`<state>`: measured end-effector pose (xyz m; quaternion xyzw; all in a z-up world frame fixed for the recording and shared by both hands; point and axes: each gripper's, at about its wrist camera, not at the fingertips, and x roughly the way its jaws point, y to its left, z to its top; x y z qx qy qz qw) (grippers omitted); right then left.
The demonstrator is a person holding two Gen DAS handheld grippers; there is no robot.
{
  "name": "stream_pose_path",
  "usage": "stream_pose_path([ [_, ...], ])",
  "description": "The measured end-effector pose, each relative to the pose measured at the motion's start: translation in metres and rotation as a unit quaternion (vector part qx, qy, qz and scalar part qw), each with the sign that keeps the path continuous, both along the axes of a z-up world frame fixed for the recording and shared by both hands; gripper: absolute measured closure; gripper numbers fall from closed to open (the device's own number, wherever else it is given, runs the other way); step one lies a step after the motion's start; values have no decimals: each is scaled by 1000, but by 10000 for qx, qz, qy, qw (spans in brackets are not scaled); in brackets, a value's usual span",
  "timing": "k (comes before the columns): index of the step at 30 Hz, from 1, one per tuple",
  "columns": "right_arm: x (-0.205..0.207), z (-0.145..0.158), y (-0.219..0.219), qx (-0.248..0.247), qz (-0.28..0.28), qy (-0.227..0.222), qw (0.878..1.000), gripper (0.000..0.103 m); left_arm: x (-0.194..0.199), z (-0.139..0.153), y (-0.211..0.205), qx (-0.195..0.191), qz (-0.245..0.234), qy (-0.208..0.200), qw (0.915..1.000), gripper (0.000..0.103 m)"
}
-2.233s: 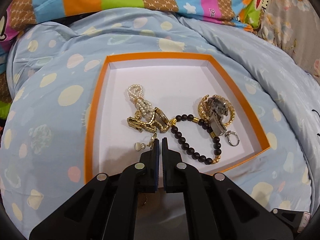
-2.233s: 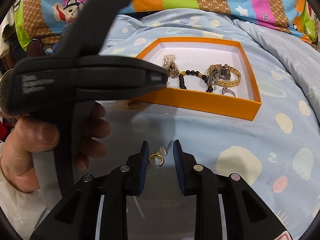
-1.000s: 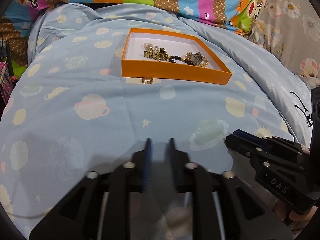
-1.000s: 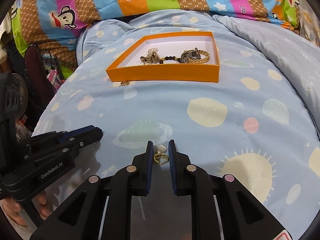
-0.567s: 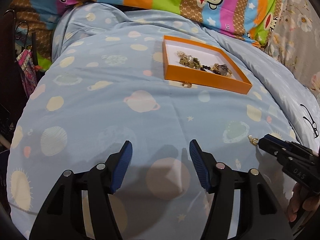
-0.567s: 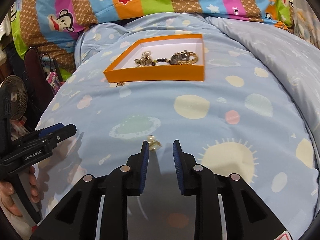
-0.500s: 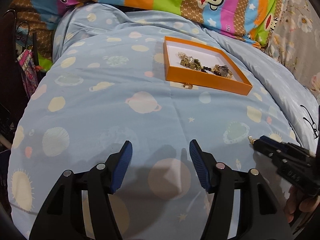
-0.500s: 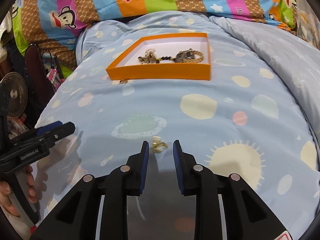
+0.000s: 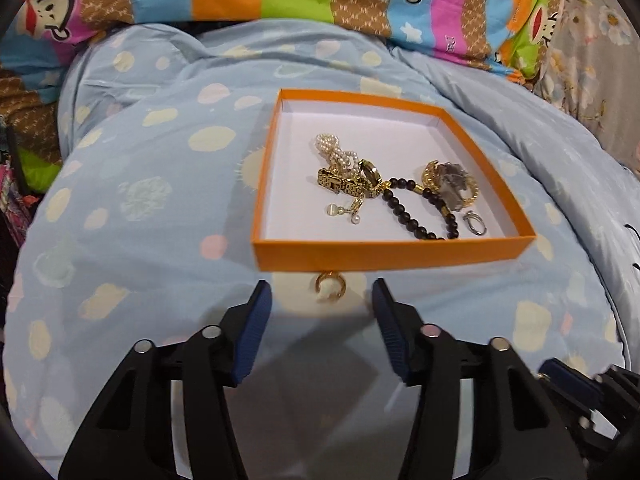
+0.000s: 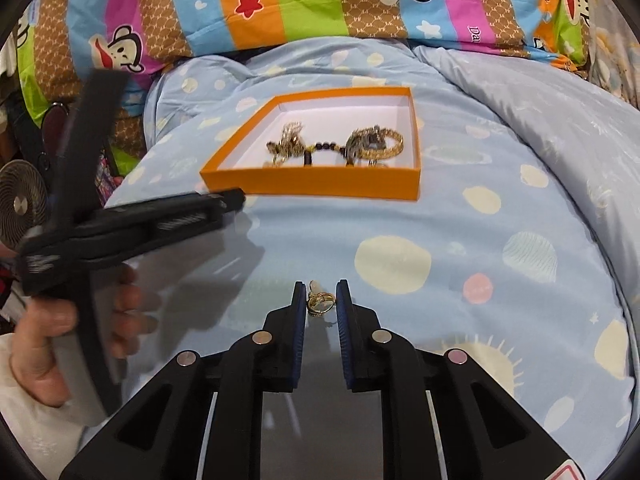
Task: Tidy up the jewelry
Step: 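Carry the pearl ring into the box and open the right tool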
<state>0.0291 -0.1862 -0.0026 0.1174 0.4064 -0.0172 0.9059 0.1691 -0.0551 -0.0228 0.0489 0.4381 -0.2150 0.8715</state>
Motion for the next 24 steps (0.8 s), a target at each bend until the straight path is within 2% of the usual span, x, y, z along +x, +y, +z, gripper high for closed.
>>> stream_pose_path([
  [1, 2, 2, -2, 45, -8, -17, 10000, 89, 5, -5, -4, 29, 9, 82, 10000, 64],
  [3, 7, 5, -7, 103, -29, -59, 9999, 89, 8, -5, -7, 103, 56, -17, 9999, 69],
  [5, 11, 7, -10, 114, -40, -83, 9999, 89, 9, -5, -8, 62, 18, 16, 10000, 87],
  [10, 21, 15, -15, 121, -50, -216, 9997, 89, 2, 6, -4, -79, -43, -18, 10000, 87],
  [16, 47, 42, -31, 15, -161, -582, 9982, 89, -10, 57, 2, -468, -172, -446, 9978, 87],
  [19, 69, 53, -41, 41, -252, -718, 9971, 89, 4, 81, -7, -546, -190, -649, 9962, 87],
  [22, 96, 58, -52, 184, -234, -724, 9969, 88, 28, 85, -21, -580, -177, -641, 9961, 86],
  [24, 107, 59, -56, 133, -368, -766, 9963, 82, 42, 78, -26, -669, -46, -509, 9965, 76],
])
